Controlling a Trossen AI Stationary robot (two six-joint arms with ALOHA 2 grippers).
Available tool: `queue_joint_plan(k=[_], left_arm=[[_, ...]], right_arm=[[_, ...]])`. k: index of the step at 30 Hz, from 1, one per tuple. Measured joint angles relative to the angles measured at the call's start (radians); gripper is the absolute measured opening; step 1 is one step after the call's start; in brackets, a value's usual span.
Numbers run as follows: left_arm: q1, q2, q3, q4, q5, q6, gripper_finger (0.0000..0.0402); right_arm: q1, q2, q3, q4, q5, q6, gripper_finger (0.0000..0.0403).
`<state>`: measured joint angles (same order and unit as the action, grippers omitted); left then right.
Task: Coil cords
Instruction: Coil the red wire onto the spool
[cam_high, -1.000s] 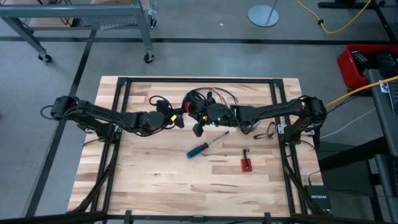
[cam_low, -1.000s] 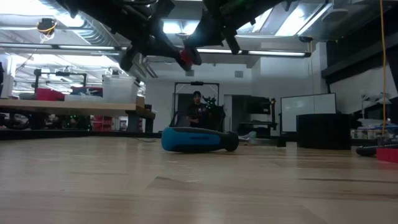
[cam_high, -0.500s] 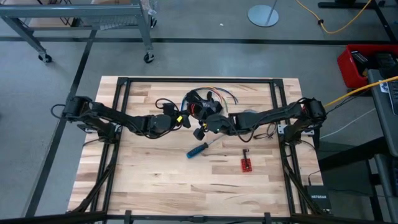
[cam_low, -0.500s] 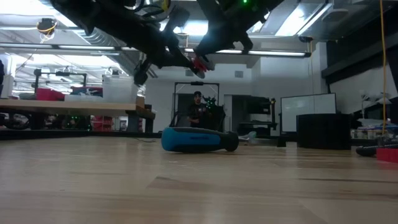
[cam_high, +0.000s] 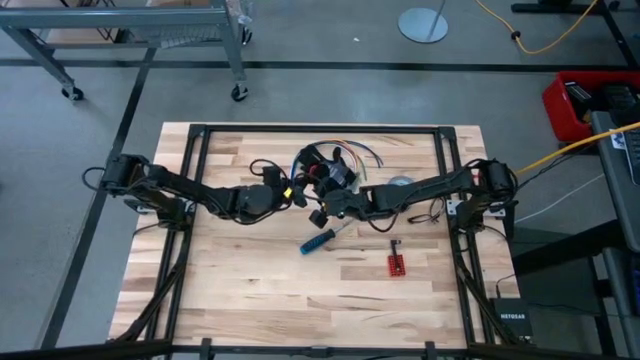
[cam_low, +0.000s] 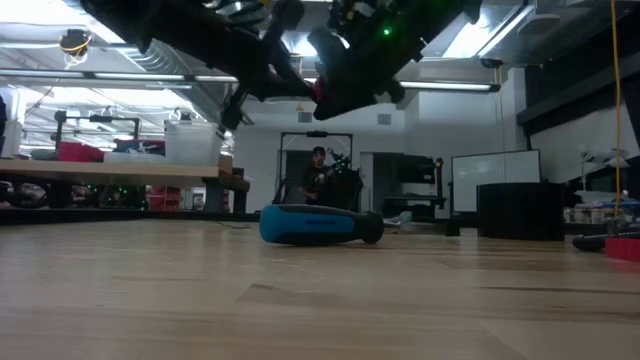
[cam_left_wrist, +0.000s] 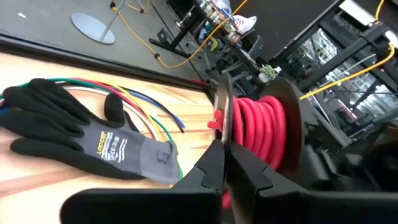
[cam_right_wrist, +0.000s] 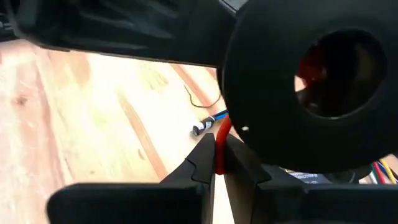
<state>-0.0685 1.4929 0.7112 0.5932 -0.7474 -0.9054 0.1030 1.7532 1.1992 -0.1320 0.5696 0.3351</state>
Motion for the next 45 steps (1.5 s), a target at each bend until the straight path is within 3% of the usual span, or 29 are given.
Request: queue_joint_plan(k=[19,31,45], left_arm=[[-0.018,0.002,-0.001,-0.019,0.013,0.076,0.0000],[-0.025,0.002,-0.001,-0.032,0.008,0.102,0.0000],[-0.026,0.001,-0.001,-0.020,0.009,0.219,0.0000]], right_arm=[[0.002,-0.003,0.002,-0.071,-0.002,-0.002,0.0016],[0.002,-0.003,0.003,-0.118,0.147,-0.056,0.0015],[0.001,-0.003,0.000,-0.113,0.153,-0.056,0.0131]])
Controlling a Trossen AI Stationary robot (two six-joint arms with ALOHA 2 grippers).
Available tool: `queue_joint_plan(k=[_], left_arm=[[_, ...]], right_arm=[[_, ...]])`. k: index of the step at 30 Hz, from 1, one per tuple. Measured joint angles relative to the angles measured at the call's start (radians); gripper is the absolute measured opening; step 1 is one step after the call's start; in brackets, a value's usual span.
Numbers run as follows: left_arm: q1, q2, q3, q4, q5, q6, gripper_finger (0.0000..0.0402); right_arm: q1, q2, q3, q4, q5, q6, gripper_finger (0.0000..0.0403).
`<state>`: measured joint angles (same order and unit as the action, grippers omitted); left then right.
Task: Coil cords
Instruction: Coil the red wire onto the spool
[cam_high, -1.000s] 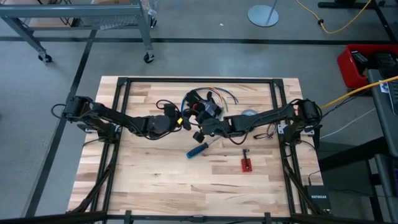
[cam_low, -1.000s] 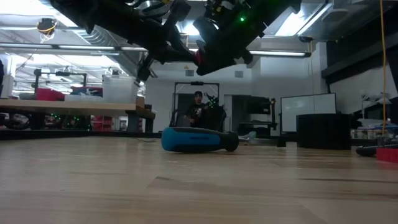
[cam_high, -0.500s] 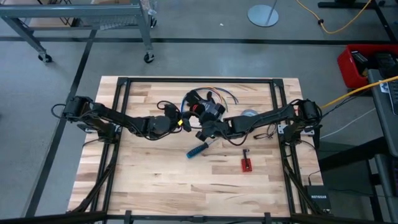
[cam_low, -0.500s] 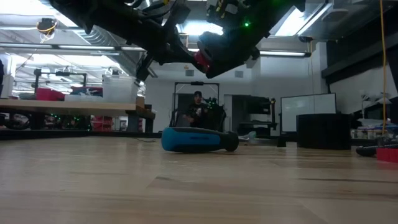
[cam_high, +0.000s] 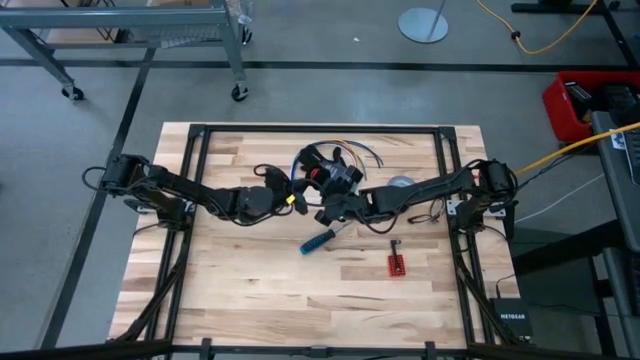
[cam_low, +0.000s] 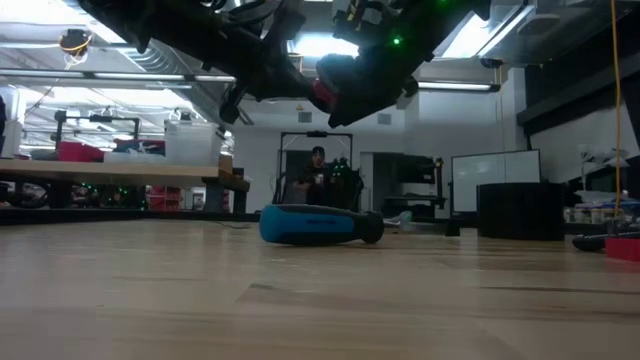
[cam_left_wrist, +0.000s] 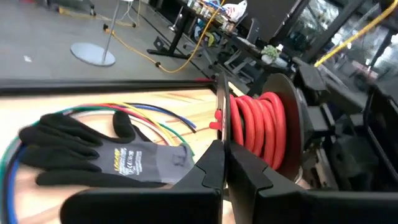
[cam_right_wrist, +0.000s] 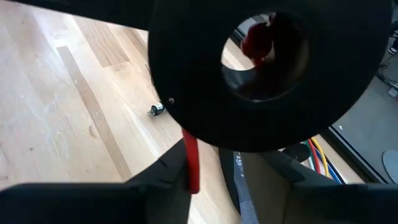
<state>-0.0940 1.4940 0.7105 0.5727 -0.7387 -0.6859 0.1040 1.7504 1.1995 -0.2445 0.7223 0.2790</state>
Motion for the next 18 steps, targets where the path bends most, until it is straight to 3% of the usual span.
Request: queue_joint_plan(k=[5,18], left_arm=[[0.000,0.000,0.000,-0.003,-0.026,0.104,0.0000],[0.003,0.000,0.000,-0.007,-0.097,0.322,0.0000]], right_arm=[[0.000,0.000,0.000,-0.024,0.000,0.001,0.0158],[0.000,0.000,0.000,-0.220,0.002,0.004,0.0159]])
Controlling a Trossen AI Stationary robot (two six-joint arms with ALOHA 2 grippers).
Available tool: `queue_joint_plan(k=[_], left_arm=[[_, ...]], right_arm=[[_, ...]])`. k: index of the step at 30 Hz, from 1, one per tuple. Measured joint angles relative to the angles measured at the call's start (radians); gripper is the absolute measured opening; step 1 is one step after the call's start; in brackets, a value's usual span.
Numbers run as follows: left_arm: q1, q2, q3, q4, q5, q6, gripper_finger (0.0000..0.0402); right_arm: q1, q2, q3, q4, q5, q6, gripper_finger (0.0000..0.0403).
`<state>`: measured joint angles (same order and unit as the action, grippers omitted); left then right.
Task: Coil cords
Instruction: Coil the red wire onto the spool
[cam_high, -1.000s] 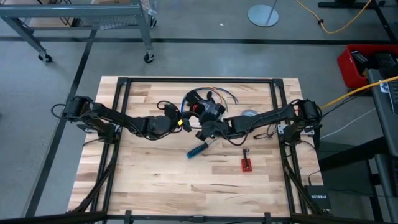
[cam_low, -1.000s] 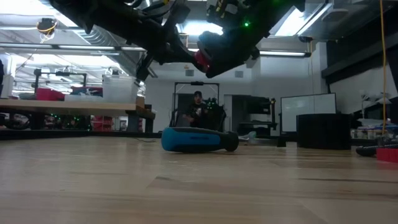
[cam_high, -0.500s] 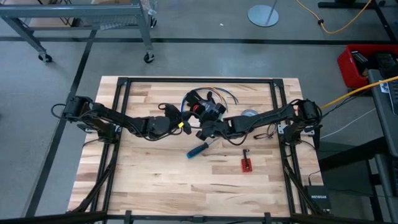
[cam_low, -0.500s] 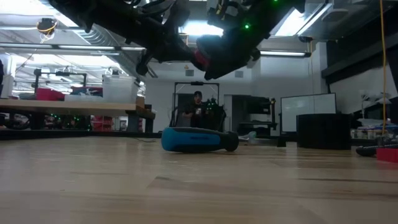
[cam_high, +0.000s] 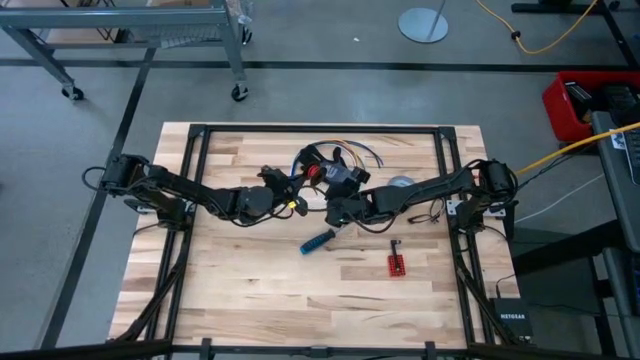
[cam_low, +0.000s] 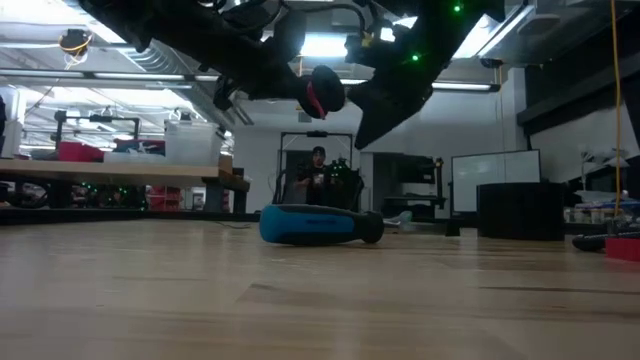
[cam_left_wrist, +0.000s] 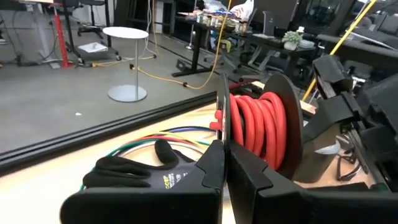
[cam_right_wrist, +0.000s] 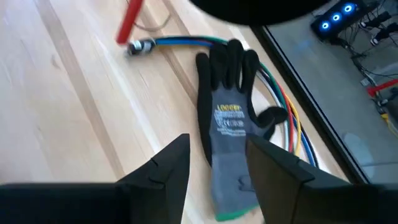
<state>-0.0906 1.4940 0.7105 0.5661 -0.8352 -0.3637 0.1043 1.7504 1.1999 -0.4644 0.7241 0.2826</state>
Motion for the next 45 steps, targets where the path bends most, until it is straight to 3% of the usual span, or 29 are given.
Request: queue_joint_plan(k=[6,18,25,34,45], left_arm=[[-0.011,0.000,0.000,-0.053,0.007,-0.005,0.0000],[-0.047,0.000,-0.001,-0.379,0.026,-0.203,0.0000],[-0.047,0.000,-0.002,-0.503,0.055,-0.219,0.0000],[-0.048,0.000,-0.002,-0.533,0.288,-0.311,0.0000],[-0.046,0.000,-0.002,-0.532,0.372,-0.481,0.0000]], right_arm=[[0.000,0.000,0.001,-0.099,0.031,0.011,0.0158],[0.000,-0.018,0.001,-0.412,0.071,0.276,0.0158],[0.000,-0.078,0.001,-0.539,0.085,0.348,0.0158],[0.000,-0.159,0.002,-0.615,0.124,0.371,0.0158],[0.000,-0.247,0.002,-0.725,0.130,0.411,0.0158]])
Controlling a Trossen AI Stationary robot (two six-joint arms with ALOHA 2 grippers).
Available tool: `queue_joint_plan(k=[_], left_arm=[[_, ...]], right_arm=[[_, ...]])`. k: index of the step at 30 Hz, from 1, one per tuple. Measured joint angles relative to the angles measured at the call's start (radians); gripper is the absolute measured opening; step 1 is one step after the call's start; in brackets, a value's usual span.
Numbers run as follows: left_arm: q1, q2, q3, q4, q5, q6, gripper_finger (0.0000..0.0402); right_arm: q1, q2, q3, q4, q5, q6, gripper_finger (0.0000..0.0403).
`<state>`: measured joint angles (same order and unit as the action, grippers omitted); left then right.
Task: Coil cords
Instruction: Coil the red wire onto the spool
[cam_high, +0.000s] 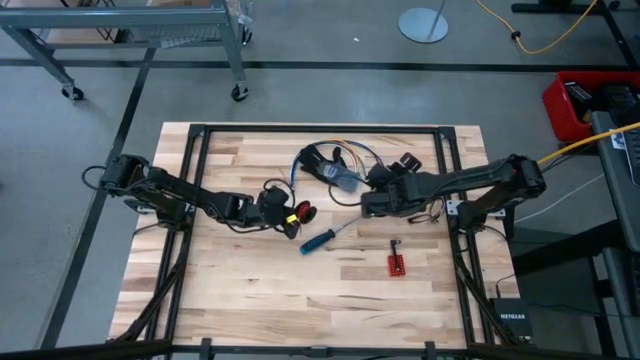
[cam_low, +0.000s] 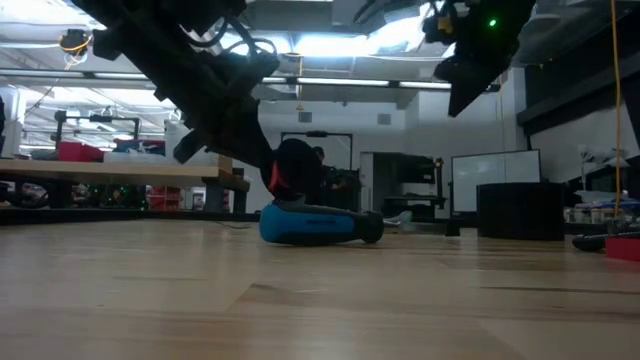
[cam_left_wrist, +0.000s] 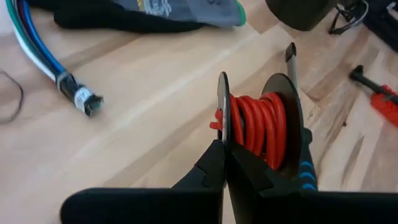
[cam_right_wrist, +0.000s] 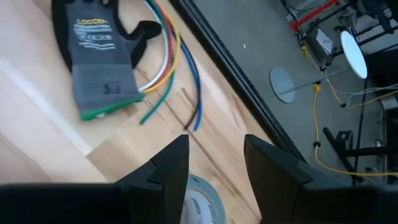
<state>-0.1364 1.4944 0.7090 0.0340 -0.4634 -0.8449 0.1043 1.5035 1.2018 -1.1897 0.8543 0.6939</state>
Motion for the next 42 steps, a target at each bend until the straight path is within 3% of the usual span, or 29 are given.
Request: queue_joint_plan(k=[11,23,32,42], left_arm=[[0.040,0.001,-0.051,0.038,0.110,-0.190,0.0000],[0.087,0.002,-0.176,0.290,0.173,-0.311,0.0000],[0.102,0.002,-0.218,0.290,0.259,-0.482,0.0000],[0.103,0.005,-0.252,0.299,0.274,-0.568,0.0000]], right_arm=[[0.000,-0.210,0.000,-0.073,0.066,0.040,0.0158],[0.000,-0.425,0.000,-0.072,0.080,0.000,0.0158],[0.000,-0.525,0.000,-0.069,0.078,-0.044,0.0158],[0.000,-0.624,0.000,-0.033,0.077,-0.124,0.0158]])
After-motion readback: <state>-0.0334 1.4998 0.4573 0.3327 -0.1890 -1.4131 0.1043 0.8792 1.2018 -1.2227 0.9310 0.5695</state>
